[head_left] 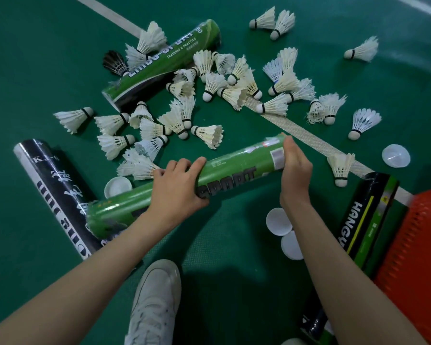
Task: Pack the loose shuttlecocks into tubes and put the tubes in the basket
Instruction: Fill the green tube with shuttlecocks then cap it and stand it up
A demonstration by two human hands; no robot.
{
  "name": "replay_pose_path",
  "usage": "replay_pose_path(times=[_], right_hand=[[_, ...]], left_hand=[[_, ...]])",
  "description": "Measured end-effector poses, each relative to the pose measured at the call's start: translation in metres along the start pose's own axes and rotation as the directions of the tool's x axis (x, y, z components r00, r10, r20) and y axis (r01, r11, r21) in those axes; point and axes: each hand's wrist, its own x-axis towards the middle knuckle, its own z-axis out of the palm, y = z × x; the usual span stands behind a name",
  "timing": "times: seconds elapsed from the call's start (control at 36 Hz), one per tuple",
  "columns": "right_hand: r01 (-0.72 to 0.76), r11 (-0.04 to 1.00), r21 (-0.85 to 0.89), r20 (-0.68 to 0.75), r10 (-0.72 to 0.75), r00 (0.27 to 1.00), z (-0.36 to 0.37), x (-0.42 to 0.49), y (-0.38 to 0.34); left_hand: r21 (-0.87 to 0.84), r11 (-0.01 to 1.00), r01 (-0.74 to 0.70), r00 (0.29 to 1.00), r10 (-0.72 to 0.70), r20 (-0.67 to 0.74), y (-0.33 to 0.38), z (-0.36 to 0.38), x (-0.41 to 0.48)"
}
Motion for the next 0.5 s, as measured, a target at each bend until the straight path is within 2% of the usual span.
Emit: replay_pose_path(times=[0.11, 0.19, 0.36, 0.42, 0.5], right_hand=[[0.057, 0.998, 0.006, 0.006, -0.057, 0.998, 0.0, 0.002, -0.004], [0.058, 0.998, -0.036, 0.036, -0.057, 0.998, 0.002, 0.004, -0.005], [-0.021, 0.999, -0.027, 0.144, 0.025, 0.989, 0.007, 0.014, -0.009], [-0.045, 0.998, 0.037, 0.196, 0.037, 0.98, 0.009, 0.016, -0.01], [-0.129, 0.965, 0.23, 0.217, 0.078, 0.973, 0.014, 0.018, -0.011]], left_hand=[[-0.166, 0.986, 0.027, 0.993, -0.008, 0.114, 0.001, -0.007, 0.003], [-0.271, 0.962, 0.029, 0.991, 0.008, 0.134, -0.001, -0.017, 0.005], [-0.264, 0.964, 0.038, 0.99, -0.001, 0.138, -0.004, -0.023, 0.013], [-0.304, 0.948, 0.093, 0.979, -0.032, 0.199, -0.004, -0.021, 0.015], [-0.392, 0.9, 0.188, 0.945, -0.057, 0.322, 0.0, -0.017, 0.018]])
